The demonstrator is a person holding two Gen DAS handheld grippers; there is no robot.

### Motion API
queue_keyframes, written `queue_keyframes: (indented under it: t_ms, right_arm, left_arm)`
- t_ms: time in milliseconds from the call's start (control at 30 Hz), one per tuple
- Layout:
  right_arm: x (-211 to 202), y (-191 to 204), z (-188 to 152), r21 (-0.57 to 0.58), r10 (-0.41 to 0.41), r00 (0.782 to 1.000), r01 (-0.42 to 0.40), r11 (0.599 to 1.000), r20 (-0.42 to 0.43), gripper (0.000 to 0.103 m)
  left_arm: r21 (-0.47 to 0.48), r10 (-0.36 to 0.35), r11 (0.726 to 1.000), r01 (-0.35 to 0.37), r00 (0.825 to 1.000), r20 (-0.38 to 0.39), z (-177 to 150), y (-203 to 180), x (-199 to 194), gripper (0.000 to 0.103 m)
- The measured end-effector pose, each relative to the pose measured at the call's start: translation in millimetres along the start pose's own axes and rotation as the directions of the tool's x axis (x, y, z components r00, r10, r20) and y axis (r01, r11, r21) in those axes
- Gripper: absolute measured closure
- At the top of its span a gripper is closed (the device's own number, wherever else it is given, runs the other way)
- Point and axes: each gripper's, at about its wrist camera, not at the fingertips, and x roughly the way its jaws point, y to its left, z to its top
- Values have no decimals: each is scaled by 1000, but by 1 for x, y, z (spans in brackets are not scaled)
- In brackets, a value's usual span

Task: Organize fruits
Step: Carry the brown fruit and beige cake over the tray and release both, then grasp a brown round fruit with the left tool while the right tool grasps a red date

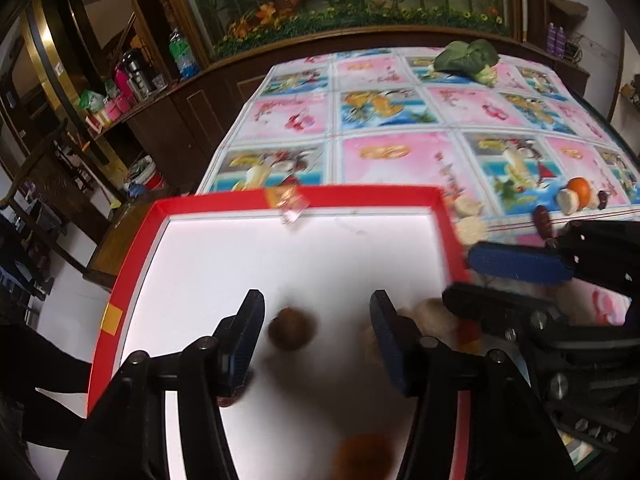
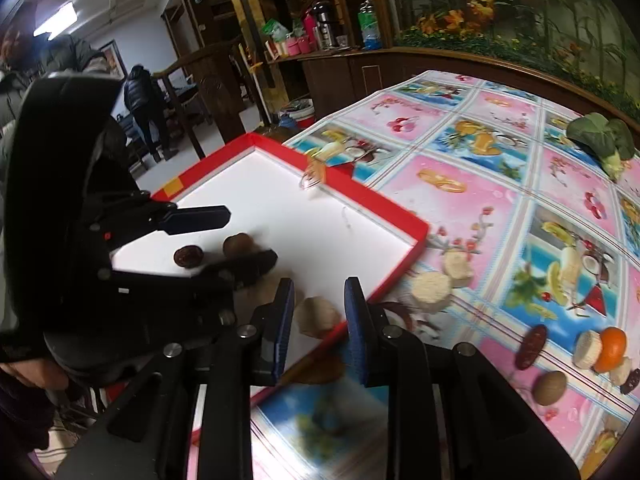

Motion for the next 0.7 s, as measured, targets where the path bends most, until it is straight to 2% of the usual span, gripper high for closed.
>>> queue_keyframes:
  t_ms: [233, 500, 700]
  right_arm:
    - [-33, -41, 2, 84, -17, 999, 13, 996, 46, 75]
    - [-90, -125, -29, 184, -149, 987, 136, 974, 60, 75]
    - [-119, -185, -50, 286, -253, 967, 239, 928, 13, 75]
  left_arm:
    - [63, -49, 997, 48, 999, 14, 10, -36, -12, 45]
    - [155, -133, 979, 132, 991, -10, 12, -93, -12, 45]
    - [217, -200, 955, 204, 979, -40, 16, -133, -10, 45]
